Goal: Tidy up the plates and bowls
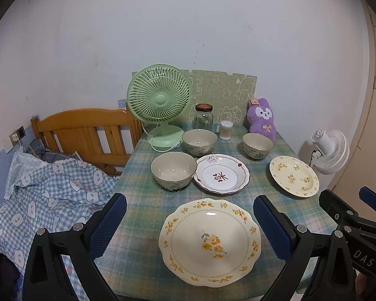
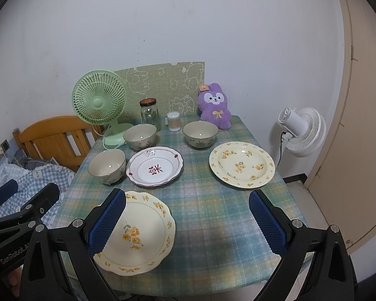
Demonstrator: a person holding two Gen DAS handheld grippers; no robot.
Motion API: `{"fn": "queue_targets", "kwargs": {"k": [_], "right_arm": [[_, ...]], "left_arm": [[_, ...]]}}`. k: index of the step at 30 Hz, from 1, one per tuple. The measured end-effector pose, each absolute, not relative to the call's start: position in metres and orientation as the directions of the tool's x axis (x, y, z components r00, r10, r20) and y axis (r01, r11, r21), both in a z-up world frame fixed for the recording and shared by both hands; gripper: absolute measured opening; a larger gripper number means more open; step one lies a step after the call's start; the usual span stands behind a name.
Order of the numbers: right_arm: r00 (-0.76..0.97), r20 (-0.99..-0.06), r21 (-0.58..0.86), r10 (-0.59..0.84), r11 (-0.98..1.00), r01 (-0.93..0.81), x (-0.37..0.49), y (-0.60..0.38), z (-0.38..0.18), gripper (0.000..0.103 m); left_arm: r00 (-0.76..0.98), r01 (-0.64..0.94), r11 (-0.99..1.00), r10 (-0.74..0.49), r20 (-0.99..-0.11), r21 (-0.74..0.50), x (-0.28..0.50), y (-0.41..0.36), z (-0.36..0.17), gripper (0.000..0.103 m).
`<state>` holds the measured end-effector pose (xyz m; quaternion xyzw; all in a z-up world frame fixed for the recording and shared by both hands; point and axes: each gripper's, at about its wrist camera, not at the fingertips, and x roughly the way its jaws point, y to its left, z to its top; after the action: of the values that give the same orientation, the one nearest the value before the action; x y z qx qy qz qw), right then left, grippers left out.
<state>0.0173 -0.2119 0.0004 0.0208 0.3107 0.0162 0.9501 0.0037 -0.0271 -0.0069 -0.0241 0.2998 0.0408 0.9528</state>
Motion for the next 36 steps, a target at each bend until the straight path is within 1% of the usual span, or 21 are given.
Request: {"fn": "queue_targets", "kwargs": {"k": [13,16,20,31,36], "right_arm": [[0.806,-0.590,0.048,0.044,0.999,-0.019,0.019,-0.212,0.001,0.100],[0.804,-0.592,0.049,0.046,0.999,-0.021,0.018,-0.211,0.001,0.100],[0.799,-0.599,0.043,0.051,0.999,-0.031,0.021,-0.209,0.004,0.099],[0.787,-0.616,0.032,0.024,0.999,-0.005,0.030,-0.192,0.001,0.099],[0.771,-0.637,0.029,0.007,0.999,0.014,0.038,-0.182,-0.003,0.099]], "left_arm": [[0.834,-0.098,0.995,0.074,-0.547,-0.014,0.003,-0.028,-0.007,0.100],[0.836,-0.092,0.996,0.069,-0.545,-0.015,0.003,-0.028,-0.008,0.098],[0.832,-0.083,0.996,0.058,-0.551,-0.021,0.006,-0.026,-0.008,0.096],[0.824,-0.065,0.997,0.035,-0.566,-0.034,0.017,-0.011,-0.014,0.095],[0.808,-0.038,0.999,0.008,-0.589,-0.038,0.027,-0.002,-0.022,0.091]]}}
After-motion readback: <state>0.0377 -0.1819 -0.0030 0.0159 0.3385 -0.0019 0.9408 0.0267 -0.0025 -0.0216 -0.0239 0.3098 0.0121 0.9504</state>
